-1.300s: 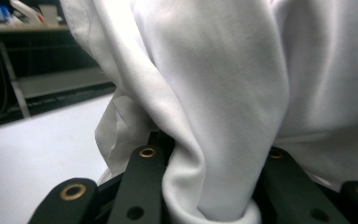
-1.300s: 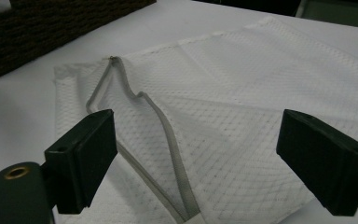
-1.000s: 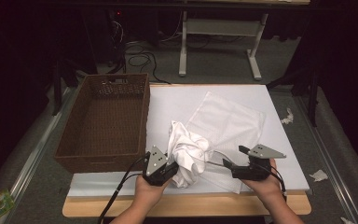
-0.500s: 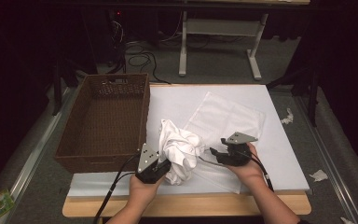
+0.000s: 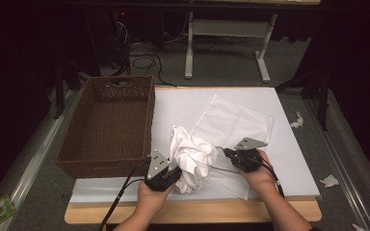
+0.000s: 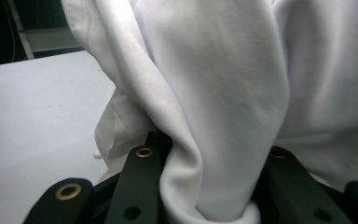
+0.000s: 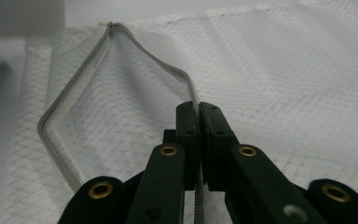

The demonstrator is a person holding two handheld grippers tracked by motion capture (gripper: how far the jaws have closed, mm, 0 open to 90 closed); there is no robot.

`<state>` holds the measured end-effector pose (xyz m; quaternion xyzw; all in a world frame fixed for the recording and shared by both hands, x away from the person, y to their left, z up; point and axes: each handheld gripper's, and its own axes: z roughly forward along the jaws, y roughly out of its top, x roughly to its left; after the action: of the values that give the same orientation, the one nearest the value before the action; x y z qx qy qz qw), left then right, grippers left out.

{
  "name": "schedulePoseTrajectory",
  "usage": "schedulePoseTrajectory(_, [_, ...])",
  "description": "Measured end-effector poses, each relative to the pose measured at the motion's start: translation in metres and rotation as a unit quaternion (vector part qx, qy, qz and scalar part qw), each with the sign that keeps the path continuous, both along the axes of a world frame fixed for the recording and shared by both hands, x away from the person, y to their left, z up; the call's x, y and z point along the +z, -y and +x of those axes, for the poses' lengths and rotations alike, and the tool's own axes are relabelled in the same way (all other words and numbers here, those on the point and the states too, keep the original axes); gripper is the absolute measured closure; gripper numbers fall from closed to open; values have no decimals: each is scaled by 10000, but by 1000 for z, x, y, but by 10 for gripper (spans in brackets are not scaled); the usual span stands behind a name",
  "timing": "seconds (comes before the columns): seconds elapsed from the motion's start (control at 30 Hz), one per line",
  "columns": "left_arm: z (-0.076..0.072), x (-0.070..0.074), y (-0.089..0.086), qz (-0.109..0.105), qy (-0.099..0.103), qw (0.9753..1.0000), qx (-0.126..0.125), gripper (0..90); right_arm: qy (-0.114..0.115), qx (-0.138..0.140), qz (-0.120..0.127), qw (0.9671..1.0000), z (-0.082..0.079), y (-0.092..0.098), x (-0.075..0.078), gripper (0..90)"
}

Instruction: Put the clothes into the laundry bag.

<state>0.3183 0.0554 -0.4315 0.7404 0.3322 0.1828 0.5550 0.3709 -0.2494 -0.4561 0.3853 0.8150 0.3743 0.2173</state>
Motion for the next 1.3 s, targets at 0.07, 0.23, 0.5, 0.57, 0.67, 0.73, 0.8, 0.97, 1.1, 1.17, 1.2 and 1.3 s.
schedulePoseTrajectory(0.07, [-1,-2,3,23,-20,10000,-41,708,12,-45,92,9999,0,1,2,881])
schedulePoseTrajectory(0.23, [-3,-5,10,89,-69,9998,-171,708,84,-27,136,9999,-1,2,8,881])
schedulePoseTrajectory(0.5, [-3,-12,28,254,-70,9989,-390,709,214,-100,491,9985,-2,6,22,881])
schedulePoseTrajectory(0.57, [5,-18,39,357,-240,9981,-435,709,267,-113,595,9978,-4,9,29,881])
schedulePoseTrajectory(0.67, [11,-25,51,623,-230,9968,-453,709,360,-97,718,9967,-6,10,35,881])
schedulePoseTrajectory(0.73, [13,-27,55,700,-229,9963,-447,709,379,-102,745,9964,-7,10,37,881])
schedulePoseTrajectory(0.8, [18,-29,62,862,-247,9951,-411,710,456,-77,824,9955,-9,9,41,882])
schedulePoseTrajectory(0.97, [33,-27,65,1021,-329,9941,-185,696,599,42,918,9940,-17,5,51,882])
schedulePoseTrajectory(1.1, [35,-29,60,784,-487,9956,-171,555,691,111,876,9937,-22,4,54,882])
schedulePoseTrajectory(1.17, [32,-28,58,711,-467,9962,-168,393,662,103,873,9939,-22,5,52,881])
schedulePoseTrajectory(1.2, [30,-26,54,642,-588,9959,-259,279,626,77,865,9942,-22,7,50,881])
schedulePoseTrajectory(1.3, [26,-24,51,558,-548,9963,-364,271,628,74,861,9943,-22,9,50,881])
